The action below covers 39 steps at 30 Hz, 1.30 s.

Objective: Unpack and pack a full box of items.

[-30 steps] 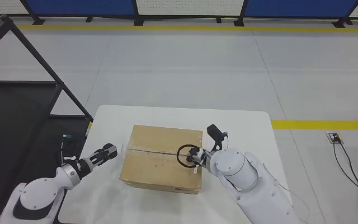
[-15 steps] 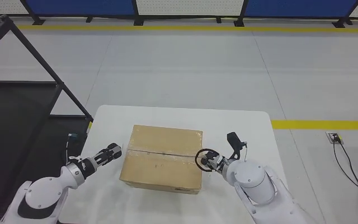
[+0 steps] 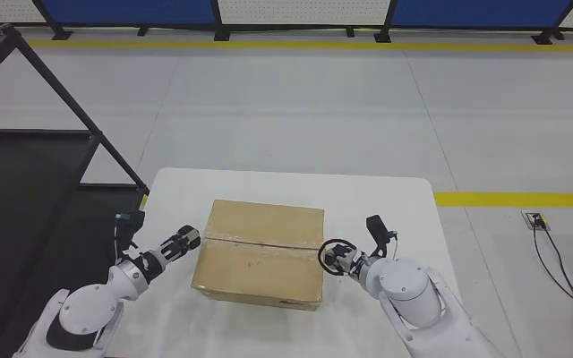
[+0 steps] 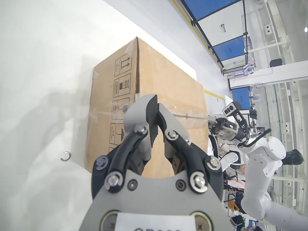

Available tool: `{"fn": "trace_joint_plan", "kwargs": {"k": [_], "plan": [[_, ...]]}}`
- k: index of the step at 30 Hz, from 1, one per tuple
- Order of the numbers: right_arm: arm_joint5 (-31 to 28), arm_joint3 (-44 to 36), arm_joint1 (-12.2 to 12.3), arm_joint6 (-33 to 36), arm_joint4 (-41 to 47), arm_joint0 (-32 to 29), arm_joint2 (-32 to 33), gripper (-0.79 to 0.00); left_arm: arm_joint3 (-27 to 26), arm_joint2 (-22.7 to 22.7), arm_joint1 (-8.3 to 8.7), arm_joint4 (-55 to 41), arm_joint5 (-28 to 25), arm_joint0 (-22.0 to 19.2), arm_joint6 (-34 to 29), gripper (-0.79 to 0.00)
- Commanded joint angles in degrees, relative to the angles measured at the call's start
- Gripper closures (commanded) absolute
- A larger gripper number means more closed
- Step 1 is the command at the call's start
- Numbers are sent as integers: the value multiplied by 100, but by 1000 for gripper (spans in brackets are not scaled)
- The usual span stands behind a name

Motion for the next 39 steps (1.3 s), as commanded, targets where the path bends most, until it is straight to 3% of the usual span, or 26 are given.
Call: {"fn": "trace_joint_plan", "kwargs": {"k": [1,15,32,35,39], "plan": [[-77,109,2,39,19,31,-5,0,30,91,-26,-19,96,-46,155,0],[-271,313,-1,51,165,112,6,0,714,538,-156,-16,408,-493,404,0],[-275,304,2,63,178,167,-65,0,833,627,-232,-104,466,-460,388,0],[-279,227,-14,-163,278,144,22,0,823,626,-239,-122,453,-453,331,0],[-737,-257,-42,-699,592,-160,279,0,813,620,-249,-93,444,-445,329,0]]}}
